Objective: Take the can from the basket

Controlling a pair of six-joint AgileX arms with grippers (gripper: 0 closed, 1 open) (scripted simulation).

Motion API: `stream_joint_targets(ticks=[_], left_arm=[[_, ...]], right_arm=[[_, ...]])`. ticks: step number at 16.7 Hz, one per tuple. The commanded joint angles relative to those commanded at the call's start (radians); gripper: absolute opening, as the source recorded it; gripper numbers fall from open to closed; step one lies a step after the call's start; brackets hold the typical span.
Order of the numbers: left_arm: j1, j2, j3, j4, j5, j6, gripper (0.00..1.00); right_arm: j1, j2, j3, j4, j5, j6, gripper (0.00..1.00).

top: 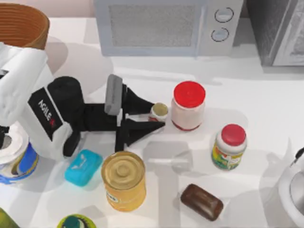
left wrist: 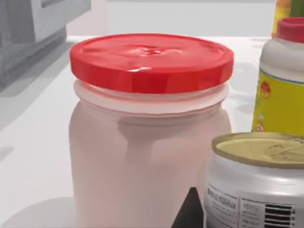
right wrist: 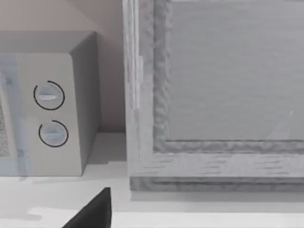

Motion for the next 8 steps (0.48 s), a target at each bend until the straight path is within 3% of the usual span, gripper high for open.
stream_joint_targets(ticks=[1,8], left_arm=[[0.0,0.0,0.0,0.0,0.0,0.0,0.0],[0.0,0.0,0.0,0.0,0.0,0.0,0.53]], right_arm=[[0.0,0.0,0.0,0.0,0.0,0.0,1.0],[0.0,0.0,0.0,0.0,0.0,0.0,1.0]])
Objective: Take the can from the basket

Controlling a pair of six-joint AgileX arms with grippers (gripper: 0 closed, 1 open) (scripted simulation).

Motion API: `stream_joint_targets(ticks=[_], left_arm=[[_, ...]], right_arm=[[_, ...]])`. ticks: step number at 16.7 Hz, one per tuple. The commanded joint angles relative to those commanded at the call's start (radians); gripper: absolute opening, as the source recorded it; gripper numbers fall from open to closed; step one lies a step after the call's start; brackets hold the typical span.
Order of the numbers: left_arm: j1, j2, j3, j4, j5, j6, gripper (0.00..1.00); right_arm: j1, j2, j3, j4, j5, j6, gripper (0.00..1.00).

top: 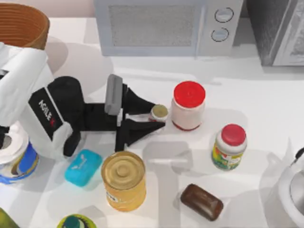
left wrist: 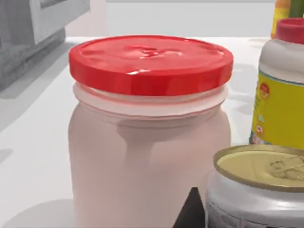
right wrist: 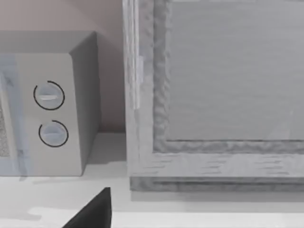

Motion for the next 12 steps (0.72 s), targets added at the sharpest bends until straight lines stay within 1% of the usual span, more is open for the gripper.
stream_joint_targets(ticks=[6,7,12], left_arm=[[0.0,0.0,0.0,0.0,0.0,0.0,0.98],[0.0,0.0,0.0,0.0,0.0,0.0,1.0],[0.0,0.0,0.0,0.0,0.0,0.0,1.0]], right_arm=[[0.0,0.0,0.0,0.0,0.0,0.0,1.0],[0.0,0.0,0.0,0.0,0.0,0.0,1.0],[0.0,0.0,0.0,0.0,0.0,0.0,1.0]])
